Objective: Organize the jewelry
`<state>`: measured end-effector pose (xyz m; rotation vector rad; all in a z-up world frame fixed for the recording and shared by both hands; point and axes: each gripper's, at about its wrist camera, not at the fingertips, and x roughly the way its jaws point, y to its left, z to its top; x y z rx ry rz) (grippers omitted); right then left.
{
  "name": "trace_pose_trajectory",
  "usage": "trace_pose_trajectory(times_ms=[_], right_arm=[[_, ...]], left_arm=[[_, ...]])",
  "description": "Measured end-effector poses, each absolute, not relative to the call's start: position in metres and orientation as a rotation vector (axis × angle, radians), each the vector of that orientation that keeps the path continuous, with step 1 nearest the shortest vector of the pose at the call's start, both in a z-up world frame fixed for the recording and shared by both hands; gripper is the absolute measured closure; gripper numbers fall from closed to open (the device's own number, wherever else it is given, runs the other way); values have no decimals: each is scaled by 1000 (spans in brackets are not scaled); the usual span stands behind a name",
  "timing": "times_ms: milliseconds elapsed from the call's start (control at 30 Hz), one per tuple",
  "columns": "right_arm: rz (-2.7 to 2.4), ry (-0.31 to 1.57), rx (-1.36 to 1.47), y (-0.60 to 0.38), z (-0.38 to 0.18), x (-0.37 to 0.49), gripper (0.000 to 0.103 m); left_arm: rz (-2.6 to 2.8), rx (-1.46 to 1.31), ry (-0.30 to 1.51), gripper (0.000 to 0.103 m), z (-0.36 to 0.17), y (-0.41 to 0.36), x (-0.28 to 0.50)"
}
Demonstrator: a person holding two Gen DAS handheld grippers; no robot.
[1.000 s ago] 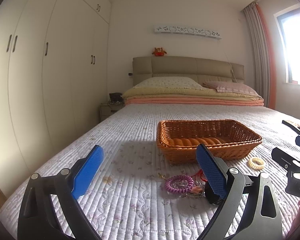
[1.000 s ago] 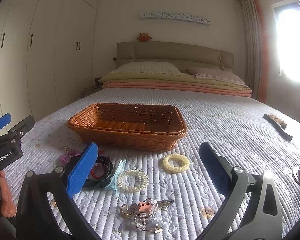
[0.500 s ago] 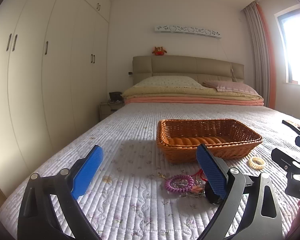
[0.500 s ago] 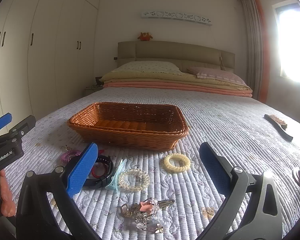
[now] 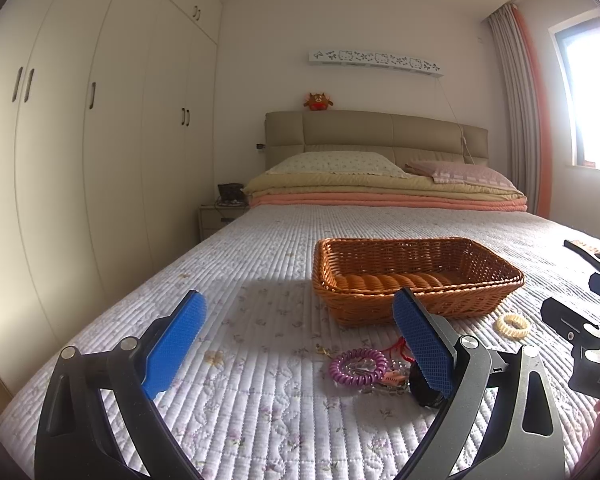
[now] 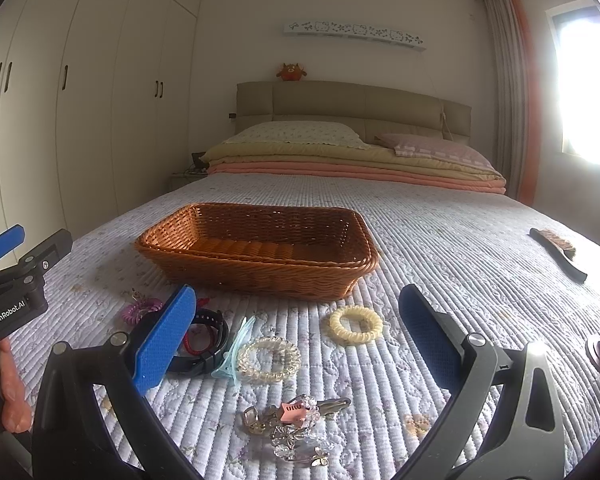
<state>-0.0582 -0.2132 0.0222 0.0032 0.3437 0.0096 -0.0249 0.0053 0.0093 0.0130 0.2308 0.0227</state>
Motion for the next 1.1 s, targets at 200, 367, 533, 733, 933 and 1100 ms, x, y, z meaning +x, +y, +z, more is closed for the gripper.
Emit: trace_pose_trajectory(times_ms=[200, 367, 533, 733, 933, 1100], right_arm=[[10, 344, 2, -213, 22, -58, 6], [9, 345, 1, -212, 22, -58, 6], [10, 345, 3, -213, 22, -58, 6], [9, 344, 1, -212, 22, -58, 6], [19, 350, 11, -213, 19, -57, 6], [3, 354, 49, -221, 18, -56, 6]], left_arm=[[23, 13, 231, 11, 9, 5, -25], [23, 13, 231, 11, 10, 5, -25], [23, 13, 231, 11, 9, 5, -25], [22, 12, 232, 11, 9, 5, -25], [19, 4, 250, 11, 5, 6, -22], [2, -19, 252, 11, 5, 11, -23]])
